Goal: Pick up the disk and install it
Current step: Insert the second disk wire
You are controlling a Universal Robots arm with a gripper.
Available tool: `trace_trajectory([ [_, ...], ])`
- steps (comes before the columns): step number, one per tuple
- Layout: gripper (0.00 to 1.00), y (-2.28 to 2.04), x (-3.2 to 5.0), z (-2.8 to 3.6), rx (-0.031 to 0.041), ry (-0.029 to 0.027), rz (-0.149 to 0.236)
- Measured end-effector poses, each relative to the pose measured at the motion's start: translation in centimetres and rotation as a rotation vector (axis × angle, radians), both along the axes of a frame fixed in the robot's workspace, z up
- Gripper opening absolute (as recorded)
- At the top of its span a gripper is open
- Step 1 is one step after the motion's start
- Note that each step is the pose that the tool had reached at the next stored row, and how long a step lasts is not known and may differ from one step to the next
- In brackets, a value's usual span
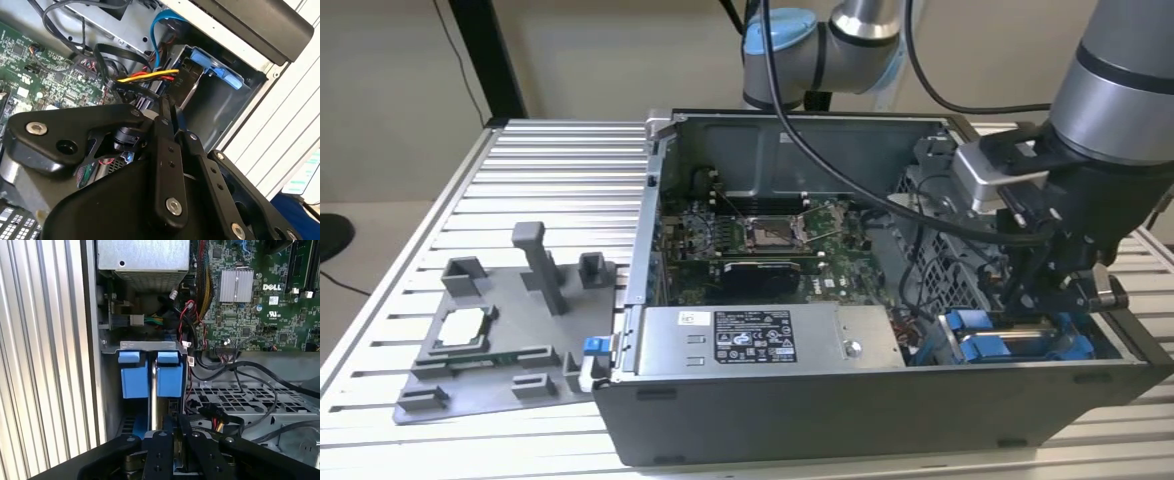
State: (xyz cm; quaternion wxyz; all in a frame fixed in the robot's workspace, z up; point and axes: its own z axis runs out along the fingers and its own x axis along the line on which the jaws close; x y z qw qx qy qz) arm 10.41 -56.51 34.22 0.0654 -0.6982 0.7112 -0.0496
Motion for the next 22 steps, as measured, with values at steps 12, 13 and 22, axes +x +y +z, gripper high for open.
trace_trajectory([
  [12, 0.0, 0.02, -0.01, -0.35, 0.0053, -0.0106, 0.0],
  [13, 0.0, 0.03, -0.01, -0.4, 0.0056, -0.0107, 0.0],
  [22, 0.0, 0.02, -0.02, -0.83, 0.0054, -0.0107, 0.0],
])
